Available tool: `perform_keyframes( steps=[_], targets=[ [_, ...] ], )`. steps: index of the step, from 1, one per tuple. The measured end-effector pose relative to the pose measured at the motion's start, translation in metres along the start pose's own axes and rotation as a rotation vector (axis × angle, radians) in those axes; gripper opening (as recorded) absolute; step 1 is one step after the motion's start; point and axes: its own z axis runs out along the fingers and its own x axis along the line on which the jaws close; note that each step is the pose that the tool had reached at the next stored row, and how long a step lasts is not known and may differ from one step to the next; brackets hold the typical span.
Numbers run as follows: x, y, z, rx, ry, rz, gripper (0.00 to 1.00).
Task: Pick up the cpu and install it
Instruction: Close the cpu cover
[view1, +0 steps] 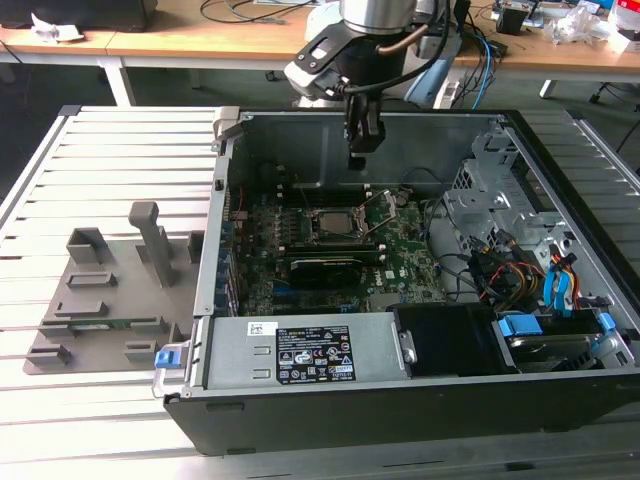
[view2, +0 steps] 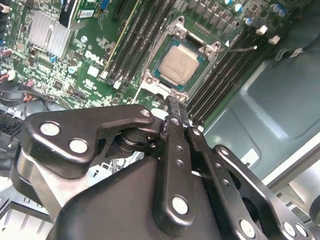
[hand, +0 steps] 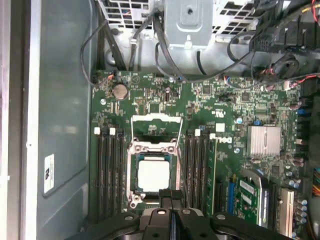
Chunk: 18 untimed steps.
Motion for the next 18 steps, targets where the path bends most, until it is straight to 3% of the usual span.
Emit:
perform_keyframes(
  steps=[5, 7, 18],
  targets=[
    [-0.0004, 0.0169, -0.0001, 0.0001, -0.0013, 0.0, 0.11],
    [-0.0007, 0.0289, 0.0, 0.0004, -0.0033, 0.0, 0.11],
    [-0.0015, 0.0581, 0.0002, 0.0014, -0.0066, 0.0, 0.11]
  ],
)
